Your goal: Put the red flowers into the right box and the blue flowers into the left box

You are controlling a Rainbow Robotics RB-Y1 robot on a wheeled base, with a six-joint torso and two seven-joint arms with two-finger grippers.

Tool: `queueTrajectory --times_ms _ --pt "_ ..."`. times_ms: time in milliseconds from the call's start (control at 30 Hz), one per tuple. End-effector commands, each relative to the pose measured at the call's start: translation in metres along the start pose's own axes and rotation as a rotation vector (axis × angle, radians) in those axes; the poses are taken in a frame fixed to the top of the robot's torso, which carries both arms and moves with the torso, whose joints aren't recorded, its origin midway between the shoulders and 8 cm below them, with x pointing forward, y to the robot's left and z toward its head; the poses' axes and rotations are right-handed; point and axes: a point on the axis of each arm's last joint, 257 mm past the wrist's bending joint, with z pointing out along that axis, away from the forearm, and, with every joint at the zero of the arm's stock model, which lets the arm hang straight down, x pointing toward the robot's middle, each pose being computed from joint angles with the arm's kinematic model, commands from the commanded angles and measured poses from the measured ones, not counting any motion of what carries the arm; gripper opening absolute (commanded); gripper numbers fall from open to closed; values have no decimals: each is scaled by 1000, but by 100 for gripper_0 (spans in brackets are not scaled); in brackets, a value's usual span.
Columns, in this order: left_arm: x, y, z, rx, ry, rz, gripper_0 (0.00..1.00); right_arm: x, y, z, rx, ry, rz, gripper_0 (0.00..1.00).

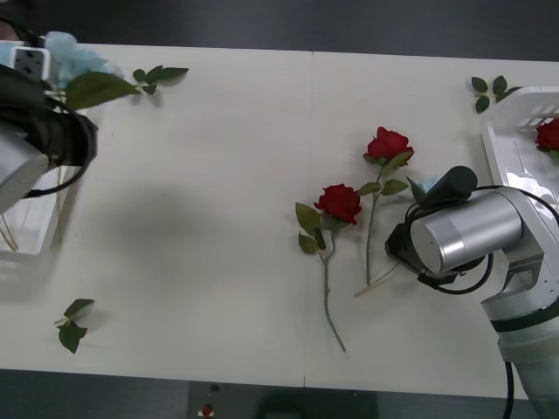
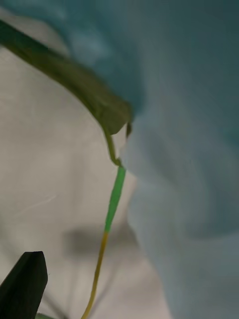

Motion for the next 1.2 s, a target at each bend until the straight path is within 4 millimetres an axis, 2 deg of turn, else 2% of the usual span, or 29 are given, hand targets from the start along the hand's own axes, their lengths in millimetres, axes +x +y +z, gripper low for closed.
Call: queueTrajectory --times_ms 33,100,267,333,400,433,467,500,533,567,700,733,800,833,867,1033,1200 --pt "-1 60 8 -98 29 53 0 1 11 0 -20 -9 41 88" --pt "-3 85 12 -132 39 44 0 2 11 2 -16 -9 38 87" --pt "0 117 26 -176 62 37 0 2 11 2 -12 -10 35 87" --pt "0 125 31 -190 62 31 0 4 11 3 -13 -7 34 77" --pt "0 135 37 -206 65 27 0 3 10 3 -11 -8 34 49" --pt "1 142 41 -217 68 27 0 4 11 3 -12 -7 33 26" --pt "2 145 43 -221 70 26 0 5 11 3 -12 -7 31 18" --pt "3 151 46 -232 71 28 0 5 11 3 -13 -5 31 18" --pt "3 154 47 -236 72 29 0 5 11 3 -12 -7 31 3" --pt "4 160 49 -247 76 29 0 5 11 3 -13 -5 31 0" --pt "3 169 55 -261 71 31 0 7 15 3 -20 -2 30 0" --pt "3 171 55 -269 70 33 3 6 14 3 -18 -4 30 0" --pt "1 174 54 -280 62 40 26 7 14 3 -18 -3 28 0" --pt "1 174 54 -279 61 40 31 8 14 3 -17 -2 30 0" --pt "-1 174 55 -277 57 42 42 9 14 3 -15 0 30 0" --pt "-5 172 55 -270 39 49 63 4 15 -1 -16 -20 24 0" --pt "-11 168 56 -250 19 46 77 -5 20 -29 -36 -47 -4 0"
